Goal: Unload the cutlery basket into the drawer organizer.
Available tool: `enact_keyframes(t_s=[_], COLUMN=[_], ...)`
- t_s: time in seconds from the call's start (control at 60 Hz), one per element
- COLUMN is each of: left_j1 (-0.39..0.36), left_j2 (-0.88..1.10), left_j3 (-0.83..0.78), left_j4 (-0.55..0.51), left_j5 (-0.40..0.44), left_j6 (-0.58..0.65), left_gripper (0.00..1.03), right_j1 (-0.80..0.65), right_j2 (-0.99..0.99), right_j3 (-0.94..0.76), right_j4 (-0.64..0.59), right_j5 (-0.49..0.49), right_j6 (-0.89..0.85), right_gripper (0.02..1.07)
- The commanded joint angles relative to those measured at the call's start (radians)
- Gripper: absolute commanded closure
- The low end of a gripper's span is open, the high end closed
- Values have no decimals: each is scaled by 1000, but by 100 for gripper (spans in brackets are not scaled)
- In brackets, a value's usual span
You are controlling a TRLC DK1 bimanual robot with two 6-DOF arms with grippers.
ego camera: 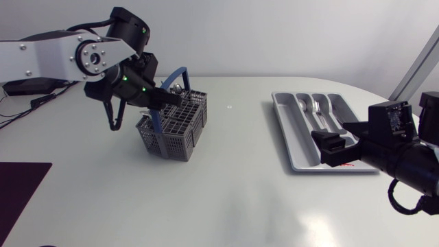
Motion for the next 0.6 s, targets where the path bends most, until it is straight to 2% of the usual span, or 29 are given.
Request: enact_keyframes(t_s=[0.0, 0.333, 0.583], left_j1=[-12, -3, -15], left_j2=[-98, -411, -529], left_j3=[-83, -272, -419], left_j4=[-16, -187, -200], left_j5=[-12, 116, 178], left_j6=[26, 91, 167], left_gripper=[89, 89, 87], right_j1=[9, 12, 26], right_j2=[-1, -12, -19], right_j3=[-1, -10, -12], right_j4=[4, 1, -2], right_j5=[-4, -9, -16], right_j6=[-1, -1, -1], right_gripper=[7, 7, 7])
